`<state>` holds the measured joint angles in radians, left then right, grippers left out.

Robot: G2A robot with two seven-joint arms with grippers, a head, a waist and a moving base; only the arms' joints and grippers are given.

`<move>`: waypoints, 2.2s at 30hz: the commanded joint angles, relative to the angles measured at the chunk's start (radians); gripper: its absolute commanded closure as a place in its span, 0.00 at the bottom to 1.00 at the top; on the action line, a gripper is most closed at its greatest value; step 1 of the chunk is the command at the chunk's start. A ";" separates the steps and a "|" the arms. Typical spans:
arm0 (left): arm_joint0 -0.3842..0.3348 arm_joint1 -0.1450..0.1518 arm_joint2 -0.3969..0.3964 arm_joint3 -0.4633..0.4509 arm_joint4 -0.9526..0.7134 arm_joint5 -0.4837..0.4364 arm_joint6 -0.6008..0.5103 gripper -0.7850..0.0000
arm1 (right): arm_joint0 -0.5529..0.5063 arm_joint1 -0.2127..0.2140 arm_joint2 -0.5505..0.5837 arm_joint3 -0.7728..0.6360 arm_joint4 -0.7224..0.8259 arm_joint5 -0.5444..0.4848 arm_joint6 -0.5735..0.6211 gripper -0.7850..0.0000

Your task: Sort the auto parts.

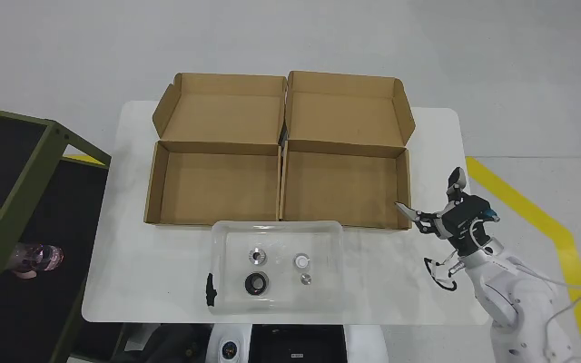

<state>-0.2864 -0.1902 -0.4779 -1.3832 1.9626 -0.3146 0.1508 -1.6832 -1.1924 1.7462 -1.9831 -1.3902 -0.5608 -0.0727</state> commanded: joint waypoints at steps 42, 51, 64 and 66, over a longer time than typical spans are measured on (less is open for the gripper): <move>0.000 0.000 0.000 0.000 0.000 0.000 0.000 0.00 | 0.196 0.038 -0.354 -0.118 0.094 -0.421 0.360 0.00; 0.000 0.000 0.000 0.000 0.000 0.000 0.000 0.00 | 0.240 0.039 -0.478 -0.099 0.034 -0.405 0.434 0.00; 0.000 0.000 0.000 0.000 0.000 0.000 0.000 0.00 | 0.260 0.048 -0.573 -0.066 -0.026 -0.408 0.473 0.00; 0.000 0.000 0.000 0.000 0.000 0.000 0.000 0.00 | 0.264 0.048 -0.586 -0.056 -0.032 -0.404 0.475 0.00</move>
<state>-0.2864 -0.1902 -0.4779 -1.3832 1.9626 -0.3146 0.1508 -1.4213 -1.1444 1.1668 -2.0442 -1.4195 -0.9666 0.4014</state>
